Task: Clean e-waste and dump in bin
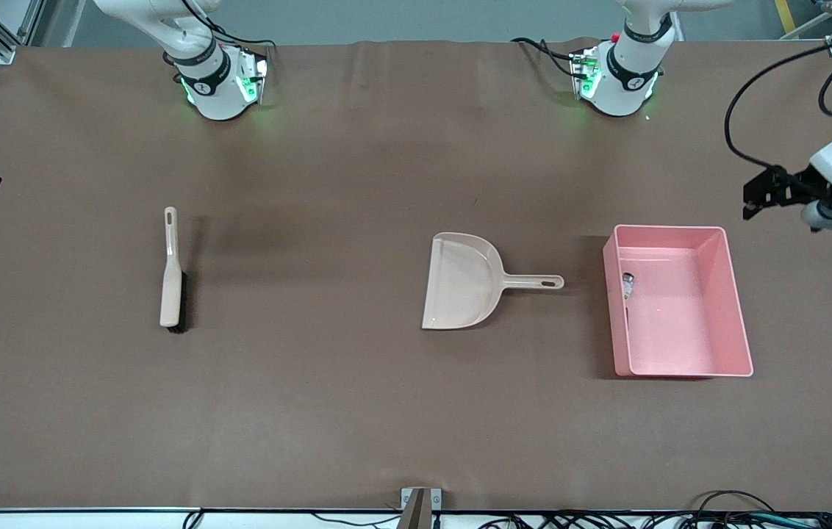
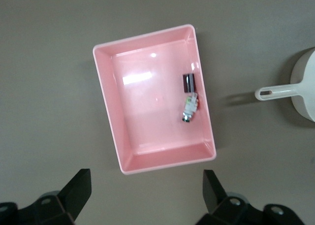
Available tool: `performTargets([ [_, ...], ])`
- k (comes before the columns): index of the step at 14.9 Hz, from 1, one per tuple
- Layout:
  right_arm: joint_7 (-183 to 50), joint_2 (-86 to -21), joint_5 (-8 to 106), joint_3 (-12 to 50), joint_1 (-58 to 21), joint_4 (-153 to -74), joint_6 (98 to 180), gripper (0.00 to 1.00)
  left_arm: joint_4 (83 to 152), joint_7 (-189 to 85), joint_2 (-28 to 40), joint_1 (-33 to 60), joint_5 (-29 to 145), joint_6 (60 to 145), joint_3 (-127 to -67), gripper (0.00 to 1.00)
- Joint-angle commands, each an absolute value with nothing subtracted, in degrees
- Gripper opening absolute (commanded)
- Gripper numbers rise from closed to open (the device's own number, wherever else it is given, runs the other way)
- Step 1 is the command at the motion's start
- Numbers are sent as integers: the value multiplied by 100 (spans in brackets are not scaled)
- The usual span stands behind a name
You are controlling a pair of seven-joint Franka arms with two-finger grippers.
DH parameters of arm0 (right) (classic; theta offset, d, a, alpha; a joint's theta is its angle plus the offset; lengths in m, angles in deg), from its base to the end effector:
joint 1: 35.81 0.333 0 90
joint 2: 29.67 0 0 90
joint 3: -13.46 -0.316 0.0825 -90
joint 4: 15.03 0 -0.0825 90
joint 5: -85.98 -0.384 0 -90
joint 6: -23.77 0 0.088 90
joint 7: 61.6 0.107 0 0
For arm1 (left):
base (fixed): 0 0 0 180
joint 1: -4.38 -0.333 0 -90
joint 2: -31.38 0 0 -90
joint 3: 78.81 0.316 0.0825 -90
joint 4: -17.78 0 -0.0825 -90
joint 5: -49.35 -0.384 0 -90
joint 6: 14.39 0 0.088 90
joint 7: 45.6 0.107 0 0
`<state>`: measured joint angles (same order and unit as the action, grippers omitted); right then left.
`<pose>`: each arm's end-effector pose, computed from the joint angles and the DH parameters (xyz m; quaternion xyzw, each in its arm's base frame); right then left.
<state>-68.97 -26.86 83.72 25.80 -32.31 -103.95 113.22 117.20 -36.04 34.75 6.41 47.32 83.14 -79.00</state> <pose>0.5326 -0.0818 0.6588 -0.9992 0.0121 -0.0318 0.0207 0.5448 -0.0178 0.5902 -0.9943 0.1047 -0.0118 0.0185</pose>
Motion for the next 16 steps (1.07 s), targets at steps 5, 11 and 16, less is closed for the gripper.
performTargets([
  [5, -6881, -2747, 8440, 2585, -3221, -10301, 11281, 100, 11685, -4559, 3921, 921, 4978, 7817, -7916, 100],
  [11, -6881, -2747, 8440, 2585, -3212, -10301, 11272, 100, 11350, -5312, 3912, 922, 5251, 7570, -7916, 100],
  [16, -6890, -2747, 8693, 2542, -3124, -10301, 11263, 100, 11306, -5526, 3903, 930, 5137, 7403, -7916, 100],
])
